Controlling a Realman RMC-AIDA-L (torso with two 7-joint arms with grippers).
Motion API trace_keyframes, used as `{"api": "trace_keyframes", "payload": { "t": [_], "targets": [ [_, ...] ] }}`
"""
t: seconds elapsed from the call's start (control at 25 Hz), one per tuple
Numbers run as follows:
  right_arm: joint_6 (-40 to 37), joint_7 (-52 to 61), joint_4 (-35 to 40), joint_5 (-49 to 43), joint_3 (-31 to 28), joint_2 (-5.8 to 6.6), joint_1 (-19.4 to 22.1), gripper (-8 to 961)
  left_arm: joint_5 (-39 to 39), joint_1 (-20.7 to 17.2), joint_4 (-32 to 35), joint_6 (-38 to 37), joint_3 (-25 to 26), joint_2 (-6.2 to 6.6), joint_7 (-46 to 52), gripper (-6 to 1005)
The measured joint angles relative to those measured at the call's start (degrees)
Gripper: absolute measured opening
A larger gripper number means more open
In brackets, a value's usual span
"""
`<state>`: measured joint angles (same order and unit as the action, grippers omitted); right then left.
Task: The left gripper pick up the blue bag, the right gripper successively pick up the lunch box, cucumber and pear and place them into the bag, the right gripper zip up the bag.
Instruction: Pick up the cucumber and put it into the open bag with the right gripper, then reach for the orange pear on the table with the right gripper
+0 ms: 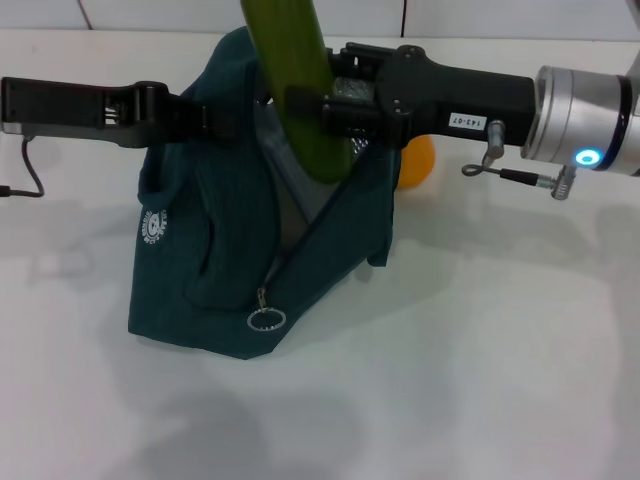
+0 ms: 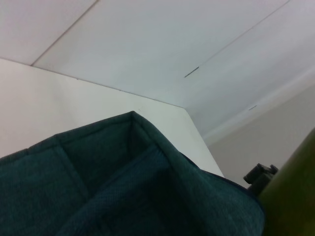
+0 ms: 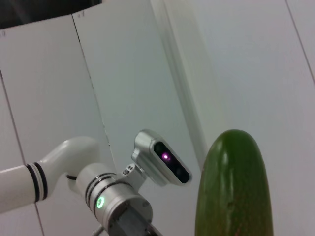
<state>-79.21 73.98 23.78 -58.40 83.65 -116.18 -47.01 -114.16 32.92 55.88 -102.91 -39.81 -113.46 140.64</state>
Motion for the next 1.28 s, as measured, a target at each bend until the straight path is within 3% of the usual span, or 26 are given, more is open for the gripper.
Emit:
{"api": "trace_keyframes", "payload": {
  "t": [0.44, 0.96, 1.08, 1.28],
  "targets": [
    [3.34, -2.19, -0.02, 1.65, 3.80, -0.01, 0.00, 686, -0.01, 0.13, -0.44, 0.00, 0.00, 0.00, -0.43, 71],
    [2.60, -2.95, 0.68, 3.04, 4.23, -0.01, 1.56, 698, 0.00, 0.13, -0.45, 0.00, 0.04, 0.10, -0.53, 73],
    [2.31, -3.05, 0.85, 3.54, 3.82, 0.00, 2.29, 852, 0.00, 0.13, -0.43, 0.00, 0.03, 0.10, -0.54, 73],
    [2.29, -3.87, 4.69, 7.11, 2.87, 0.60, 7.43, 849, 0.09, 0.04, -0.42, 0.00, 0.21, 0.17, -0.51, 74]
  ]
}}
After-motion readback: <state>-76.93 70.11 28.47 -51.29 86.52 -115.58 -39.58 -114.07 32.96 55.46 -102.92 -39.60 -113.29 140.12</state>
